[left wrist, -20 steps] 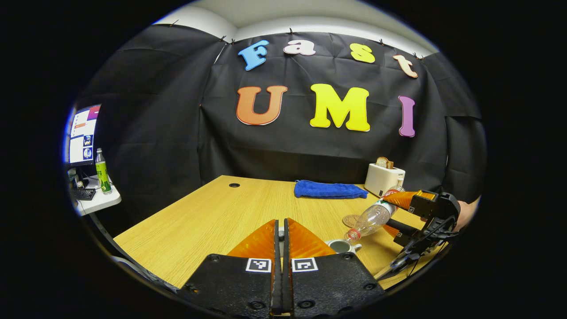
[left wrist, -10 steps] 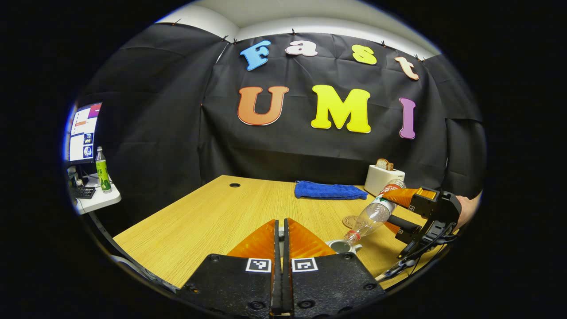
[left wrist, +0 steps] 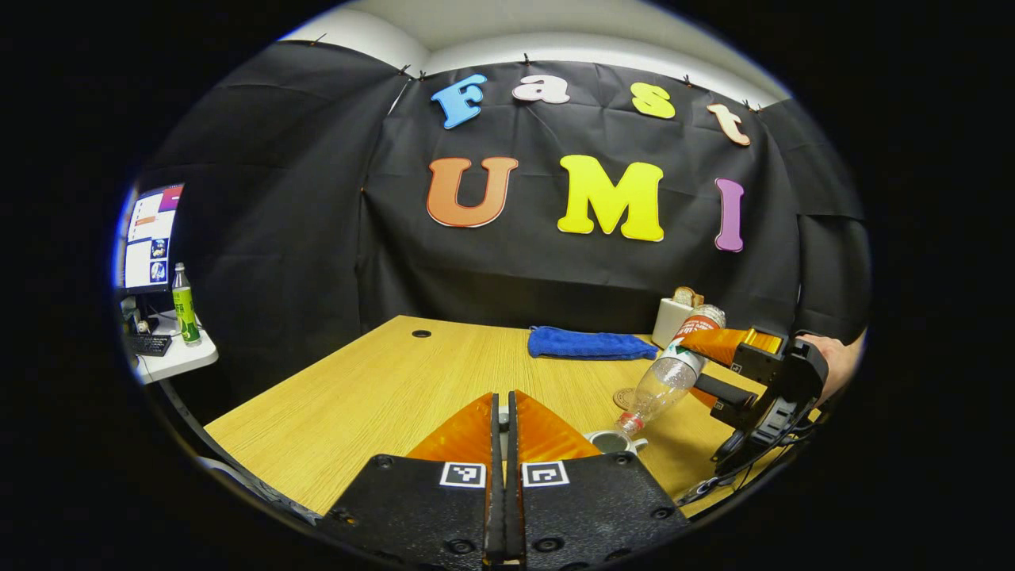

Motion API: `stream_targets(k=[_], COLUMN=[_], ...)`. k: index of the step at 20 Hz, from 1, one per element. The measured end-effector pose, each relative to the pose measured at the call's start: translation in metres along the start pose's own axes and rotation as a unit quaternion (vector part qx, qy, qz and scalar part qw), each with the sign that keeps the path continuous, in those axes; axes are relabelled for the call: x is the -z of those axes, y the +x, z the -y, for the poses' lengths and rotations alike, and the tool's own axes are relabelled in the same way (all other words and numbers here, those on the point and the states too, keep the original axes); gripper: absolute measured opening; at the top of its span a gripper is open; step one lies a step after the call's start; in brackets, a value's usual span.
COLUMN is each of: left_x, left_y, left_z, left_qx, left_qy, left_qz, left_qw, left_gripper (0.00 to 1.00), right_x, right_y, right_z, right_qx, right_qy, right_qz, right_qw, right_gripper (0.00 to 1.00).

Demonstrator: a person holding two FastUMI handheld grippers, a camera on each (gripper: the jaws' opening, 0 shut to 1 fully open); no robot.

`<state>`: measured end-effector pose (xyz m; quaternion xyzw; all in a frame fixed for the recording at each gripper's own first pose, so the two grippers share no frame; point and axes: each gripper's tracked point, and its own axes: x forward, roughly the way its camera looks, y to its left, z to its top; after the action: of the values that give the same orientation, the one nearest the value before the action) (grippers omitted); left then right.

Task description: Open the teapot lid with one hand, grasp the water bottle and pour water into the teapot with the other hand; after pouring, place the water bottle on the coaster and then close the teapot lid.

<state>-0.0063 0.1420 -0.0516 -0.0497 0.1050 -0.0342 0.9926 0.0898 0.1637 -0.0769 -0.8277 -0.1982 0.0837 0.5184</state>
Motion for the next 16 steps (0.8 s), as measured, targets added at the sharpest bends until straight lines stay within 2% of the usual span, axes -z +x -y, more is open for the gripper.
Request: stream_targets(k=[11, 16], left_x=[-0.004, -0.005], left_y=[-0.002, -0.003], left_z=[-0.005, -0.005], left_qx=[-0.004, -0.005], left_qy=[-0.002, -0.002], left_qz=[0.004, 0.006], left_qw=[1.0, 1.0], left_gripper=[0.03, 0.03], right_x=[-0.007, -0.005], right_y=[0.003, 0.004], right_z=[0.014, 0.006], right_qx=[0.019, 0.002], right_qy=[-0.029, 0.001], right_qz=[0.013, 0.005], right_qw=[0.999, 1.0], right_gripper=[0.73, 0.73])
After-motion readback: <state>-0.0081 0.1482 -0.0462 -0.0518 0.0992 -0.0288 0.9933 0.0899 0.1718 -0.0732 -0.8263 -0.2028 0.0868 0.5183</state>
